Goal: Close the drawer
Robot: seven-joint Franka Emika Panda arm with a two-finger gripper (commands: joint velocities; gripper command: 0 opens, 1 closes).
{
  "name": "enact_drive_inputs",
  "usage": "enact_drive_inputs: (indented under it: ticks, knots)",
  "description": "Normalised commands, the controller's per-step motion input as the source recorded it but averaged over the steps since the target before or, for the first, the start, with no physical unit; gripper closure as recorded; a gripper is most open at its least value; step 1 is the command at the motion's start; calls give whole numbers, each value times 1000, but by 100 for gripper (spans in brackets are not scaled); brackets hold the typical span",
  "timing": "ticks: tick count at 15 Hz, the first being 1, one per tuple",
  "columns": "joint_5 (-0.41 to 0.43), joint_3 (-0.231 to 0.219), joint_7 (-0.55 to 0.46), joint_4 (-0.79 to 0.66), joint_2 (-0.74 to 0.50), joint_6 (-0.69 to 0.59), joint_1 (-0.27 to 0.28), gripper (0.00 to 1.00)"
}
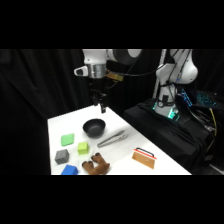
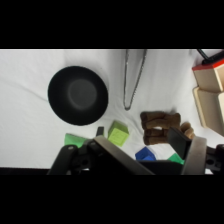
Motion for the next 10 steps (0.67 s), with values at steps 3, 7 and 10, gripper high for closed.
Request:
enact_drive_inputs:
  ticks: [3,7,10]
  knots:
    - [0,35,10,-49,-64,19,-9,0]
    - [-4,84,46,-270,-289,82,55,0]
    - [29,112,15,-458,-453,158,103,0]
